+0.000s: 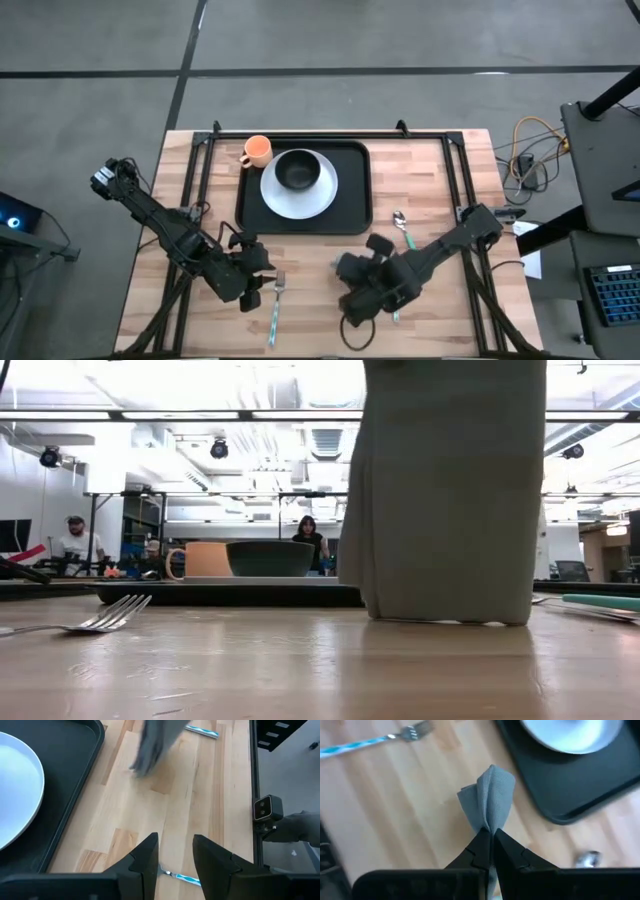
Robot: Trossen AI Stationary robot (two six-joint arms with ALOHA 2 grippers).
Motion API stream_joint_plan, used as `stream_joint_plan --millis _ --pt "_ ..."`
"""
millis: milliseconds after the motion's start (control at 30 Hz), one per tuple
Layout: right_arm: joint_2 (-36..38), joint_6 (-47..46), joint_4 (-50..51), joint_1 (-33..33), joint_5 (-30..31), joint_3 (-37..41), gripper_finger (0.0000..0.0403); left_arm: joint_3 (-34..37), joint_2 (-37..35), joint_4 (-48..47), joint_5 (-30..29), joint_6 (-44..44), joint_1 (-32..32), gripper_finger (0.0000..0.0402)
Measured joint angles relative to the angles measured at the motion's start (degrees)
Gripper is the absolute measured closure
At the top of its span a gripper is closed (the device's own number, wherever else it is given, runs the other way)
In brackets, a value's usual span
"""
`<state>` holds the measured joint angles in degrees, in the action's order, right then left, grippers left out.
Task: Set up tray
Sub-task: Put the napkin to the right of the plate on the serving tray
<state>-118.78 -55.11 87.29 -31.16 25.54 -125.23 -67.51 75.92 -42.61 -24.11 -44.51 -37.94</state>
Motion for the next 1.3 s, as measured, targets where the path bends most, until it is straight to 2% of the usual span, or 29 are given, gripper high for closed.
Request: stream_joint_plan --millis 133,200,333,500,600,667,867,967,1200,1300 --pt "1.7 2.2 2.7 2.4 -1.5 0.0 0.0395 0.0 0.0 0.4 -0.2 -0.3 0.0 0.0300" --pt "2.7 4.0 2.4 3.4 -2.7 -0.1 0.0395 0.0 0.2 2.1 -2.8 -0.3 0.3 0.0300" --pt "5.8 5.4 2.4 4.8 -2.0 -0.8 0.0395 0.0 0.2 5.5 -14.9 0.9 1.0 0.0300" --pt "10.5 7.2 0.2 6.0 4.3 -0.9 0.0395 0.0 -0.1 9.6 -32.4 1.5 1.3 0.0300" --pt "12.5 9.4 -2.7 6.4 8.3 -0.9 0.0395 0.0 -0.1 11.1 -40.3 1.5 1.4 0.0300" --pt "13.4 11.7 -5.2 7.1 10.2 -0.9 0.0395 0.0 0.0 12.0 -42.6 1.5 1.8 0.0300" --pt "14.6 18.1 -14.6 12.6 11.6 -0.9 0.0395 0.0 0.1 13.1 -44.0 4.6 2.9 0.0300" --pt "14.6 21.9 -21.3 15.6 11.3 -0.9 0.0395 0.0 0.4 14.6 -48.2 11.1 3.3 0.0300" --pt "14.4 27.5 -35.9 23.1 9.9 -0.8 0.0395 0.1 5.5 23.6 -64.2 34.3 3.5 0.0300" --pt "14.0 27.0 -40.8 26.9 6.3 -0.6 0.0395 0.1 7.4 24.0 -65.8 38.2 4.3 0.0300"
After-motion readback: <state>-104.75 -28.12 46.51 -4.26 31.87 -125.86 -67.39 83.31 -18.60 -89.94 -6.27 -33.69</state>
